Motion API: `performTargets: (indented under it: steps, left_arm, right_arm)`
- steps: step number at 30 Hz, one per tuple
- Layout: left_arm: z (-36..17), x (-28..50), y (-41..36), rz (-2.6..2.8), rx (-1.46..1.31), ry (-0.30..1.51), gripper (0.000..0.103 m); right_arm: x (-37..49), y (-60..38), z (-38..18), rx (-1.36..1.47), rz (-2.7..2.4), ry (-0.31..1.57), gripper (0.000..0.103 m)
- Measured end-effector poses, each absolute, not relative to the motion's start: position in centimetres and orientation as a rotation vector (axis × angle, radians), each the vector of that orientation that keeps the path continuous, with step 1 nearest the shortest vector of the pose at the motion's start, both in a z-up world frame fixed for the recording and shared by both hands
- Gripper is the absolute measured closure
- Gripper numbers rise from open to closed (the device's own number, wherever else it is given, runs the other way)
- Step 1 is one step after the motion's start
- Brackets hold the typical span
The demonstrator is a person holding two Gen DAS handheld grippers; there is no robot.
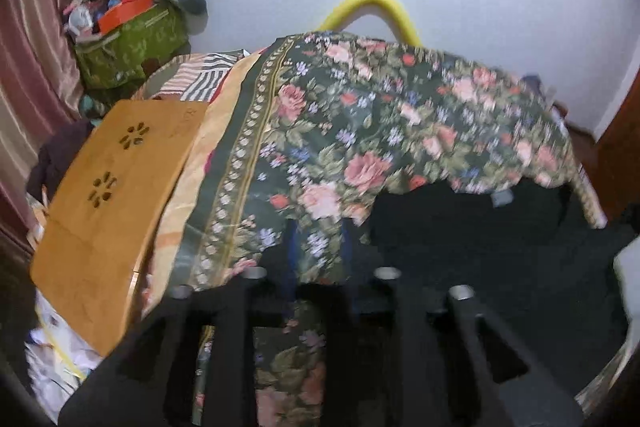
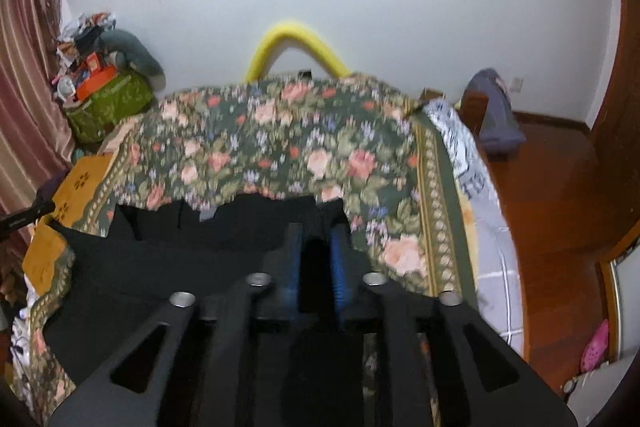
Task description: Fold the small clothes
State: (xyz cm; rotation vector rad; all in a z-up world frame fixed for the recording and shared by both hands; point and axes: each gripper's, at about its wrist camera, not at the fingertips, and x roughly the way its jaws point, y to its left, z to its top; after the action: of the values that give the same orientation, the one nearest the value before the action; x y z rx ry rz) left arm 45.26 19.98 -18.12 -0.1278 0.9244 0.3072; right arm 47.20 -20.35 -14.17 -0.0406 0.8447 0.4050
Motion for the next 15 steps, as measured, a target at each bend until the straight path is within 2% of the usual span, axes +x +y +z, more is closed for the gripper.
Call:
performTargets:
  steps: [1,2,7,15]
  left_arm:
    - [-18.4,44.5,19.7,0.304,-0.095,0.933,0.049]
    - [-18.5,43.8,19.6,0.298,-0.079,0.933,0.042]
    - [-19.9,38.6,19.0,0.224,-0.063,1.009,0.033]
    - [-24.8,32.6,17.3,0.145,-0.115,1.182,0.033]
  right_arm:
    - [46.7,-20.6,-14.3,-0.048,0.405,0.855,0.051]
    - [45.7,-21.0,-14.3,-0.055,0.412,0.850,0.043]
    - [42.1,-22.4,-15.9,-0.123,0.428,0.900,0.037]
    - [37.7,-25.8,-20.7,-0.034,0.430,1.027,0.037]
